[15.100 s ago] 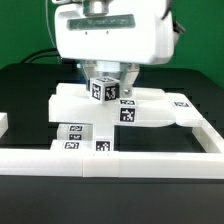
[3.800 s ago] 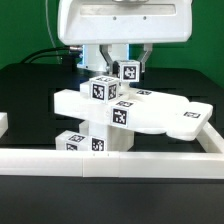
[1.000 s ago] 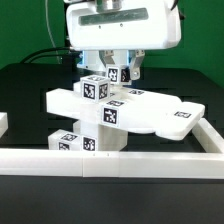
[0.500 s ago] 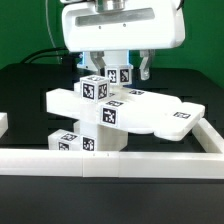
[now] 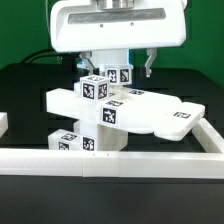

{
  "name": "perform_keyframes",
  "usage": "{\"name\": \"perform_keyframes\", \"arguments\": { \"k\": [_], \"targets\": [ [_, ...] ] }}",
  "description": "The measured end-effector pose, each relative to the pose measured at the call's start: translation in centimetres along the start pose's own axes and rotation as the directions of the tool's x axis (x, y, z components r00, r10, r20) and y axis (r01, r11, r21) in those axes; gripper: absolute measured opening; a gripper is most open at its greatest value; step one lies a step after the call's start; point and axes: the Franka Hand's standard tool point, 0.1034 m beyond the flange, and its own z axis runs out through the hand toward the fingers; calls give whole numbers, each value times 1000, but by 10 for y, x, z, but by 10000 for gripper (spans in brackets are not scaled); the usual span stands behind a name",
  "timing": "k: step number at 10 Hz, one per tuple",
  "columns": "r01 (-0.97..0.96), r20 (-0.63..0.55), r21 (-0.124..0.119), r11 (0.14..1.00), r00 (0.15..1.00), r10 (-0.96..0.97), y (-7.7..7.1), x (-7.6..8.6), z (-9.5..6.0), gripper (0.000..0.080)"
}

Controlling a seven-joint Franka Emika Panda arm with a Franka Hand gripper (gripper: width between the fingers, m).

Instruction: Assemble chair

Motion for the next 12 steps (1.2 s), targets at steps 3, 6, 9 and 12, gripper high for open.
{"name": "perform_keyframes", "arguments": {
  "k": [3, 6, 9, 12],
  "targets": [
    [327, -1, -40, 944, 945, -328, 4, 4, -2, 649],
    [601, 14, -65, 797, 799, -602, 5, 7, -6, 649],
    [623, 16, -63, 780, 782, -623, 5, 7, -5, 481],
    [588, 15, -63, 807, 809, -588, 6, 7, -4, 282]
  ]
}}
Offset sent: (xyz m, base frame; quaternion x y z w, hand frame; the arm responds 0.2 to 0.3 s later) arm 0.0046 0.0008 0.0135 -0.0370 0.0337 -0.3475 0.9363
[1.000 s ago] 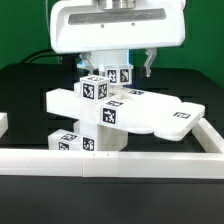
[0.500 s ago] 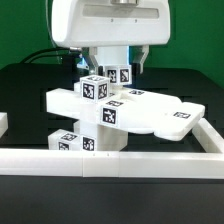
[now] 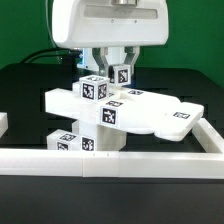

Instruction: Assemble chair

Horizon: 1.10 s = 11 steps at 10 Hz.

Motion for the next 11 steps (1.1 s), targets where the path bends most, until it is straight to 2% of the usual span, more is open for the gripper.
{"name": "perform_keyframes", "arguments": {
  "k": [2, 3, 7, 8, 10, 11],
  "targets": [
    [-164, 1, 1, 987, 987, 164, 1, 2, 1, 282],
    [-396, 0, 3, 918, 918, 396, 1, 2, 1, 282],
    [-667, -2, 3, 745, 745, 667, 1, 2, 1, 284],
    [-793, -1, 13, 609, 609, 793, 0, 2, 1, 284],
    [-972, 15, 29, 234, 235, 972, -3, 5, 1, 284],
    [-986, 23, 39, 162, 163, 986, -4, 6, 1, 284]
  ]
}}
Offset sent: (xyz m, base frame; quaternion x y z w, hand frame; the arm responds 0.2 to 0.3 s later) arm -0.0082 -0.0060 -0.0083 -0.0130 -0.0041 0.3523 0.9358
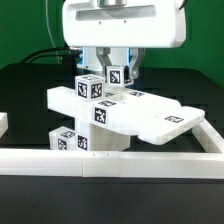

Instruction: Assemble chair

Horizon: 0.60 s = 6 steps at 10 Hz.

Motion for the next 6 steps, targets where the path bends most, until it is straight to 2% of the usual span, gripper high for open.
{"name": "perform_keyframes", "arguments": {
  "k": [1, 2, 3, 4, 5, 6],
  "targets": [
    [-17, 1, 0, 1000, 1000, 17, 0, -1, 0, 284],
    [25, 0, -1, 1000, 1000, -25, 0, -1, 0, 355],
    [88, 0, -1, 996, 996, -88, -1, -1, 0, 536],
    [158, -1, -5, 987, 988, -158, -1, -1, 0, 536],
    [218, 0, -5, 976, 976, -218, 0, -1, 0, 624],
    [296, 0, -5, 955, 955, -296, 0, -1, 0, 624]
  ]
}}
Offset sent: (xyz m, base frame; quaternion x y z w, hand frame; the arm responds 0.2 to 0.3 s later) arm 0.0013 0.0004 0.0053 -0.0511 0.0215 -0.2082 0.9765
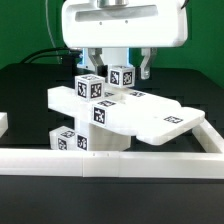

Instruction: Assemble chair

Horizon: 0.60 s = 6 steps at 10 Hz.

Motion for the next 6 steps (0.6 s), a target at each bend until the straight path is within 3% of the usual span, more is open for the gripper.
{"name": "perform_keyframes", "arguments": {
  "k": [3, 6],
  "targets": [
    [408, 5, -15, 913, 913, -408, 0, 0, 0, 648],
    [719, 23, -12, 695, 695, -718, 0, -3, 1, 648]
  ]
}}
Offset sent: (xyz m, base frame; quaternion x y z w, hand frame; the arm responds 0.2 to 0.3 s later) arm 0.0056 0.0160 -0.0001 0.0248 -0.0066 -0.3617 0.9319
